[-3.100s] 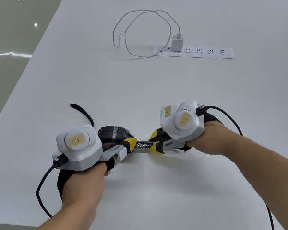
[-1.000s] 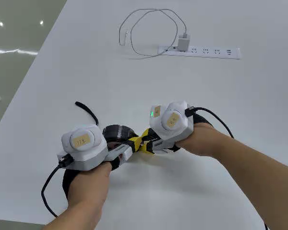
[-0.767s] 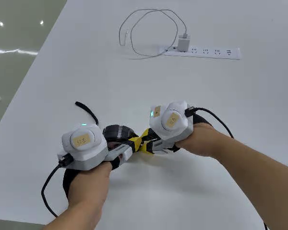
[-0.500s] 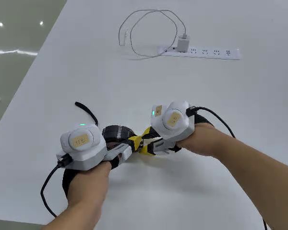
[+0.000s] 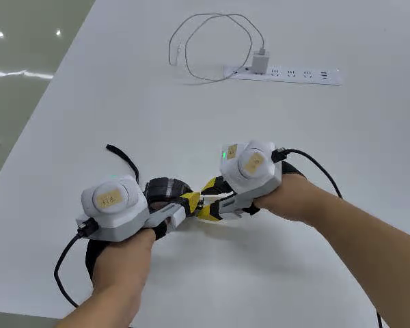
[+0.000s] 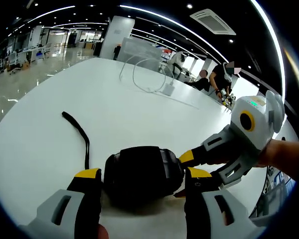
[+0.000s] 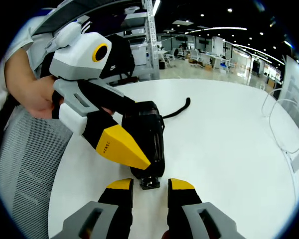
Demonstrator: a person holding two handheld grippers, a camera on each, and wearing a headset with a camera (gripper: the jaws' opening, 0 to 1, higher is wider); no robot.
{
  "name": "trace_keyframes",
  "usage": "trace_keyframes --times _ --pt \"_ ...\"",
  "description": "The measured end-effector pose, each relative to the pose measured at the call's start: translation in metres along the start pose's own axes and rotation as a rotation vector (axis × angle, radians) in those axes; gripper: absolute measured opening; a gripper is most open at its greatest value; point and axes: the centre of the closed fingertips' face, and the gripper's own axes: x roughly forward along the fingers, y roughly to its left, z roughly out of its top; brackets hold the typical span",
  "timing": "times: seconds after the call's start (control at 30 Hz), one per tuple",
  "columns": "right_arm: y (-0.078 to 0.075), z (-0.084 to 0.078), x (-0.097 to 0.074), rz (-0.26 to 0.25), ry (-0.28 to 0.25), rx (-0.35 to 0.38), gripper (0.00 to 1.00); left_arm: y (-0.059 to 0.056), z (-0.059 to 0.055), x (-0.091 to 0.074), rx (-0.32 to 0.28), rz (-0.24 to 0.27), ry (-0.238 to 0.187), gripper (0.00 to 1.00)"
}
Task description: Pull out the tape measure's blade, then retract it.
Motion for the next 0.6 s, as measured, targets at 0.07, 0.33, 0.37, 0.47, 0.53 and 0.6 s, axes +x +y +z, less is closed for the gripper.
trace_keyframes --times 0.07,0.33,0.37,0.47,0.53,0.6 --pt "0.0 0.001 -0.001 -0.001 -0.007 0.008 0.24 0.001 0.0 0.0 0.001 0.0 -0.001 0.65" --pt "0.001 0.004 -0.01 -0.021 -0.065 0.052 0.26 0.002 0.005 -0.008 0.036 -0.017 -0.017 0.65" --pt "0.002 0.003 -0.012 -0.023 -0.066 0.052 0.26 0.003 0.005 -0.009 0.041 -0.016 -0.014 0.65" --pt "0.004 0.004 -0.016 -0.032 -0.089 0.064 0.29 0.005 0.005 -0.012 0.054 -0.032 -0.024 0.65" --pt "0.005 0.003 -0.018 -0.036 -0.094 0.072 0.31 0.005 0.004 -0.015 0.065 -0.037 -0.024 0.65" --pt "0.005 0.002 -0.019 -0.041 -0.095 0.075 0.31 0.005 0.003 -0.016 0.069 -0.043 -0.022 0.65"
